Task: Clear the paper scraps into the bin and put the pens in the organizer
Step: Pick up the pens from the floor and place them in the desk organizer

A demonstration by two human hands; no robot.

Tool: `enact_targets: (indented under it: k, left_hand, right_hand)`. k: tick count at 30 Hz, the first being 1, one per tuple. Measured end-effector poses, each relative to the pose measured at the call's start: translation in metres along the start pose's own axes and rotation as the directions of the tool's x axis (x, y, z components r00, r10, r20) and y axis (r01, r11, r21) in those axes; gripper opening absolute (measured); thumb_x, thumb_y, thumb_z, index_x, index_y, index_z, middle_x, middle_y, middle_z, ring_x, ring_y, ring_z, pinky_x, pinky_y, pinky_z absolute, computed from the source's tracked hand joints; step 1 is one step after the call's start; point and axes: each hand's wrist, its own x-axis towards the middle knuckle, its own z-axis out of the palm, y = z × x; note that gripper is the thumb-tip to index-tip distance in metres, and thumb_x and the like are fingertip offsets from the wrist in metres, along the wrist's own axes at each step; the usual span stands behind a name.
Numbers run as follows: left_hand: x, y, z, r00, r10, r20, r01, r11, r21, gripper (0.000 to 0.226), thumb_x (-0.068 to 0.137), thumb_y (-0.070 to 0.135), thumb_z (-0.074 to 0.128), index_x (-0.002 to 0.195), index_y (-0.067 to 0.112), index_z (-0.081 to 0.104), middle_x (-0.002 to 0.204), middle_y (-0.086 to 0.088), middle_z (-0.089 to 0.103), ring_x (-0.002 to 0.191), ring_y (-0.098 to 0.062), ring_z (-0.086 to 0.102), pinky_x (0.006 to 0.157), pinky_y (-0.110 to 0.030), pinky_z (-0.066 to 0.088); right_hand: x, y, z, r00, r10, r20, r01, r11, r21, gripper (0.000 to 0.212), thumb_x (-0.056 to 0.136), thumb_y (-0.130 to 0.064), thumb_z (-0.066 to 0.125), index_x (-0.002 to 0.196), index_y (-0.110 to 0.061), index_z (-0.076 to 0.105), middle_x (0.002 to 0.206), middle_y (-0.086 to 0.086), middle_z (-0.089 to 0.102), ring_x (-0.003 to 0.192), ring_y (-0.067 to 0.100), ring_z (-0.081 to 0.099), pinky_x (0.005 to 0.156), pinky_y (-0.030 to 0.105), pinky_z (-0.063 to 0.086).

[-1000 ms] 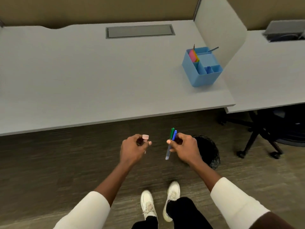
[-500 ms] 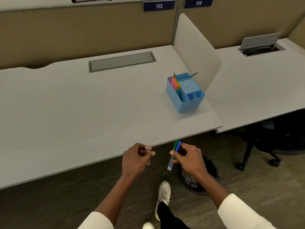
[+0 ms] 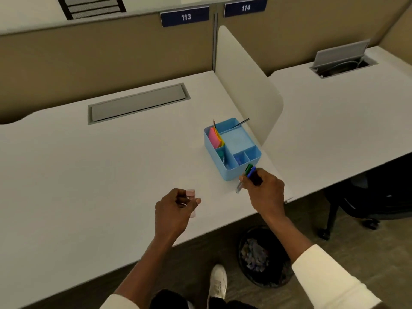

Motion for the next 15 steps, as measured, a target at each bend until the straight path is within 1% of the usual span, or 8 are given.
enact_targets:
  k: [2, 4, 5, 7, 8, 9, 12, 15]
  left_hand:
    - [0.017, 0.012, 0.008, 1.0, 0.005, 0.004, -0.005, 1.0, 0.012, 0.032, 0.078, 0.059, 0.083, 0.098, 0.041, 0.064, 0.083, 0.025, 0.07, 0.076, 0.004, 0.07, 0.066, -0.012, 0.05]
    - [0.03, 0.021, 0.014, 1.0, 0.008, 0.005, -0.008, 1.0, 0.008, 0.035, 0.076, 0.063, 0.082, 0.097, 0.042, 0.063, 0.082, 0.027, 0.068, 0.074, 0.004, 0.068, 0.065, -0.011, 0.048]
    - [0.038, 0.025, 0.016, 1.0, 0.011, 0.007, -0.011, 1.0, -0.001, 0.034, 0.076, 0.064, 0.082, 0.095, 0.043, 0.062, 0.081, 0.027, 0.068, 0.073, 0.004, 0.068, 0.064, -0.011, 0.047]
    - [0.052, 0.034, 0.02, 1.0, 0.017, 0.01, -0.017, 1.0, -0.012, 0.035, 0.075, 0.064, 0.083, 0.094, 0.044, 0.061, 0.081, 0.026, 0.068, 0.073, 0.004, 0.068, 0.063, -0.01, 0.046]
    - [0.059, 0.039, 0.022, 1.0, 0.024, 0.018, -0.024, 1.0, -0.015, 0.036, 0.075, 0.065, 0.082, 0.095, 0.043, 0.061, 0.081, 0.027, 0.068, 0.074, 0.004, 0.068, 0.063, -0.009, 0.046]
    - [0.066, 0.042, 0.023, 0.999, 0.031, 0.03, -0.03, 0.999, -0.019, 0.037, 0.075, 0.065, 0.082, 0.097, 0.043, 0.061, 0.081, 0.028, 0.066, 0.074, 0.004, 0.068, 0.062, -0.009, 0.045]
    - [0.084, 0.053, 0.027, 0.996, 0.038, 0.075, -0.038, 0.999, -0.012, 0.039, 0.077, 0.062, 0.083, 0.101, 0.04, 0.061, 0.081, 0.028, 0.063, 0.075, 0.001, 0.067, 0.061, -0.008, 0.044]
    - [0.103, 0.054, 0.028, 0.99, 0.059, 0.127, -0.059, 0.998, -0.008, 0.04, 0.078, 0.059, 0.083, 0.104, 0.036, 0.064, 0.086, 0.023, 0.065, 0.076, -0.001, 0.066, 0.063, -0.009, 0.045]
  right_hand:
    - [0.018, -0.007, -0.004, 0.997, -0.055, -0.063, 0.055, 0.999, -0.001, 0.026, 0.09, -0.034, 0.079, 0.098, -0.011, 0.072, 0.095, 0.003, 0.078, 0.082, 0.017, 0.071, 0.071, 0.018, 0.052]
    - [0.03, -0.013, -0.006, 0.985, -0.121, -0.121, 0.12, 0.993, -0.015, 0.025, 0.09, -0.032, 0.08, 0.094, -0.009, 0.071, 0.092, 0.005, 0.077, 0.079, 0.017, 0.07, 0.066, 0.013, 0.047]
    - [0.037, -0.016, -0.007, 0.979, -0.145, -0.143, 0.144, 0.989, -0.02, 0.025, 0.089, -0.031, 0.081, 0.093, -0.008, 0.07, 0.091, 0.007, 0.077, 0.078, 0.018, 0.07, 0.065, 0.015, 0.05]
    - [0.048, -0.021, -0.007, 0.965, -0.189, -0.184, 0.184, 0.982, -0.04, 0.026, 0.089, -0.029, 0.081, 0.092, -0.006, 0.071, 0.09, 0.009, 0.077, 0.077, 0.021, 0.071, 0.067, 0.026, 0.056]
    - [0.055, -0.023, -0.006, 0.957, -0.207, -0.202, 0.201, 0.978, -0.053, 0.025, 0.09, -0.029, 0.081, 0.094, -0.006, 0.071, 0.09, 0.009, 0.077, 0.076, 0.021, 0.071, 0.068, 0.028, 0.057]
    - [0.061, -0.025, -0.005, 0.952, -0.22, -0.215, 0.212, 0.975, -0.062, 0.025, 0.09, -0.029, 0.081, 0.095, -0.006, 0.071, 0.09, 0.009, 0.077, 0.076, 0.02, 0.07, 0.068, 0.025, 0.056]
    - [0.075, -0.028, 0.002, 0.95, -0.23, -0.213, 0.213, 0.972, -0.1, 0.025, 0.09, -0.029, 0.08, 0.095, -0.006, 0.071, 0.089, 0.008, 0.077, 0.073, 0.015, 0.067, 0.068, 0.009, 0.045]
    - [0.082, -0.026, 0.013, 0.963, -0.201, -0.18, 0.183, 0.977, -0.113, 0.024, 0.089, -0.027, 0.082, 0.096, -0.006, 0.072, 0.089, 0.008, 0.077, 0.073, 0.013, 0.065, 0.069, 0.006, 0.043]
